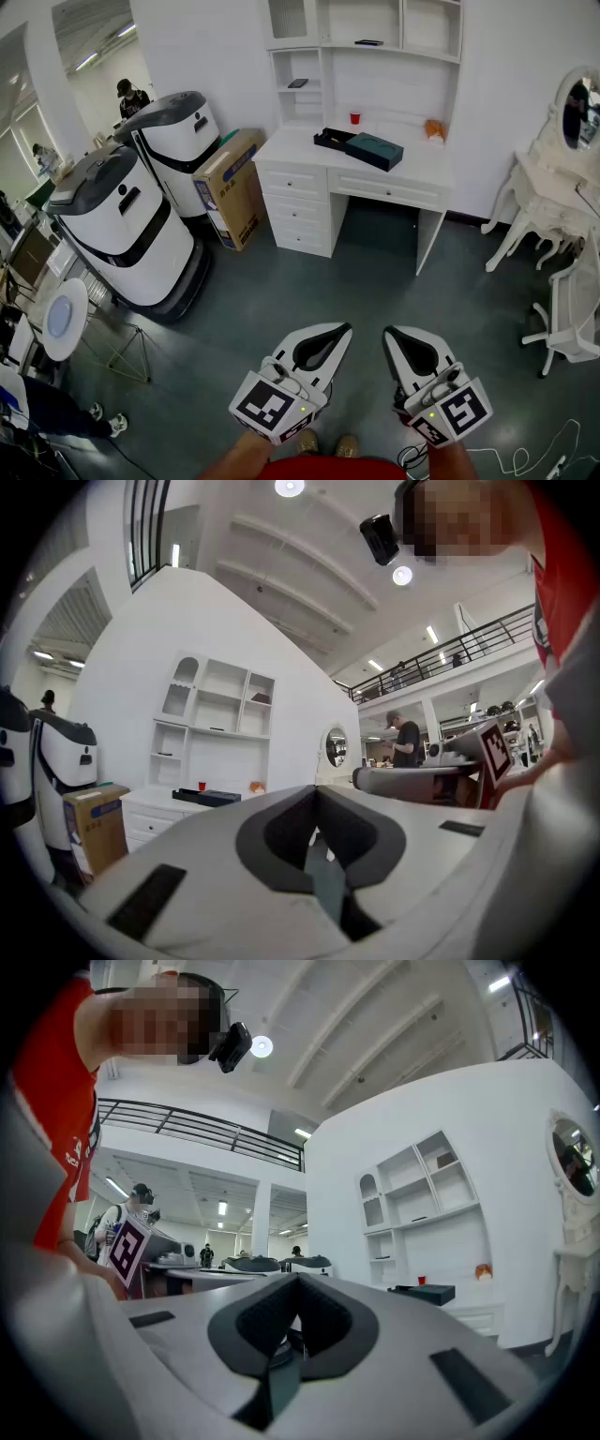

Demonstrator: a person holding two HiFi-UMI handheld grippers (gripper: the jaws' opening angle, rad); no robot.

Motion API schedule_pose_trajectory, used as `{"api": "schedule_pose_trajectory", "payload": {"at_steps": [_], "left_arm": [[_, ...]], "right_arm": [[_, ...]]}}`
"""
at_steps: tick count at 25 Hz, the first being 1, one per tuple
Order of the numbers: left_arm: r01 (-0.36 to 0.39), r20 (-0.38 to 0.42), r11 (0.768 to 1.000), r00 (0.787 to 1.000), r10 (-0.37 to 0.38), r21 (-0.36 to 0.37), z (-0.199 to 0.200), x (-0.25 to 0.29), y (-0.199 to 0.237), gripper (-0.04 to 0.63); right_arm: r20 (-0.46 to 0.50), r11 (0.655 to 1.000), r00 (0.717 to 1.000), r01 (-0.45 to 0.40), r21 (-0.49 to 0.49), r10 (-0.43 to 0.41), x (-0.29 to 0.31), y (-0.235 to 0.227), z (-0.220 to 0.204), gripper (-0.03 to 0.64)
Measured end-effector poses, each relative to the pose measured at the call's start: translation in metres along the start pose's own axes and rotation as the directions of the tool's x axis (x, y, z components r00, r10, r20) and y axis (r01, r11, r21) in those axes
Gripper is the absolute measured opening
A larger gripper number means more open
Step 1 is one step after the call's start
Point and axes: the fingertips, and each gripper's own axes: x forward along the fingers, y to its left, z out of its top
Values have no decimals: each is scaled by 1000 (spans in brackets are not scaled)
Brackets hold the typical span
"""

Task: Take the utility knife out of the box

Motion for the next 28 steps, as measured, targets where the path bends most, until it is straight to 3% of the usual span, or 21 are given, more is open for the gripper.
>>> {"api": "schedule_pose_trajectory", "payload": {"at_steps": [19, 28], "left_arm": [[-45, 24, 997, 999, 44, 60, 2, 37, 6, 23], [-72, 30, 995, 997, 70, 64, -2, 64, 59, 23]], "right_arm": [[17, 998, 998, -66, 19, 66, 2, -34, 4, 2], [19, 997, 997, -80, 0, 80, 47, -65, -6, 2]]}}
